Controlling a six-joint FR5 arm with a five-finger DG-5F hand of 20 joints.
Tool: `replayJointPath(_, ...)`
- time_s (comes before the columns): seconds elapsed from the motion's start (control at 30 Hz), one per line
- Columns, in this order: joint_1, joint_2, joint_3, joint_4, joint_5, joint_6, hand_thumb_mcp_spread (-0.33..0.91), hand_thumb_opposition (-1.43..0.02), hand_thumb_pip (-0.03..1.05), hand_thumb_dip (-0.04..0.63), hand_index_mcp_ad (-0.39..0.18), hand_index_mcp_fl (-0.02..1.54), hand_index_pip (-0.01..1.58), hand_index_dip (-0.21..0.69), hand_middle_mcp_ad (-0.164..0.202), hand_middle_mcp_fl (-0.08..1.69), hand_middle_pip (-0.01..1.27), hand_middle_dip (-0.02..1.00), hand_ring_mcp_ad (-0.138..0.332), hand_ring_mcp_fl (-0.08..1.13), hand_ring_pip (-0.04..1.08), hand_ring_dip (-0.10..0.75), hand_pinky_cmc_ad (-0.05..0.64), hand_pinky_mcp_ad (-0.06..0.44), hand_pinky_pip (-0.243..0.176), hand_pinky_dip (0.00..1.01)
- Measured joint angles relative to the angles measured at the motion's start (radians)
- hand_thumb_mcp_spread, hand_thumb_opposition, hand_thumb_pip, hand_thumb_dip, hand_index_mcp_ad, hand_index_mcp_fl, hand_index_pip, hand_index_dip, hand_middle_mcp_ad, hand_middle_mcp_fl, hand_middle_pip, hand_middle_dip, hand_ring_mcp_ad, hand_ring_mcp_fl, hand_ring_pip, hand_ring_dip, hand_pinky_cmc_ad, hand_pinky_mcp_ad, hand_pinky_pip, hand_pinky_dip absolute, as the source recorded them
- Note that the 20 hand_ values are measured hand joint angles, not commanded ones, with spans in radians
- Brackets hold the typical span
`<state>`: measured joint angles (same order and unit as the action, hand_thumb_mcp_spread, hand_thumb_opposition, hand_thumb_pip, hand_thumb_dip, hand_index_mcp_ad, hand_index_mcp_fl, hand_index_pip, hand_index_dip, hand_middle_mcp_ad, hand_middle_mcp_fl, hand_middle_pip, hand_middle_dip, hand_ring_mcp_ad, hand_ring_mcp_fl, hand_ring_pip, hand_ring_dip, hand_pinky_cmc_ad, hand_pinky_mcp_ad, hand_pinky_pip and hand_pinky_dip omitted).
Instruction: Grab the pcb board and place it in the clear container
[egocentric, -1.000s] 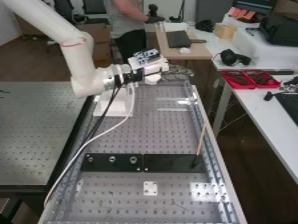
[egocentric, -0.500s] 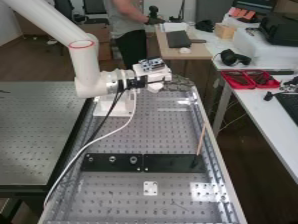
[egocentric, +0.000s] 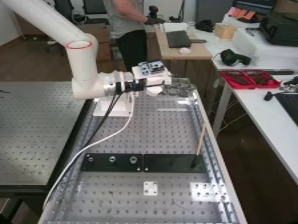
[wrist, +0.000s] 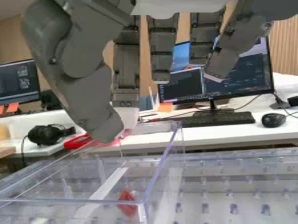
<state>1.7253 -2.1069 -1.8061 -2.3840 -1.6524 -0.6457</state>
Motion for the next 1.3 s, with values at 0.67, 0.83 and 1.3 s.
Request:
replayJointPath(0.67,-0.063,0.126,-0.026,-0.053,0.018,0.027,0.4,-0.85,0.75,0.257,-0.058,0.15,1.56,0.093,0.065,0.15,0.13,0.19,0.18,0.0,0.1,0.044,0.349,0.15,-0.061,0.6)
replayJointPath(0.83,-0.093,0.217,-0.045,-0.102,0.031,0.01,0.38,-0.84,0.75,0.257,-0.061,0.1,1.56,0.093,0.065,0.14,0.13,0.19,0.18,0.0,0.1,0.047,0.347,0.15,-0.061,0.65)
replayJointPath(1.3,-0.199,0.499,-0.054,-0.396,0.137,-0.05,0.35,-0.82,0.7,0.257,-0.061,0.03,1.5,0.112,0.065,0.15,0.13,0.2,0.18,0.0,0.09,0.044,0.349,0.15,-0.075,0.66)
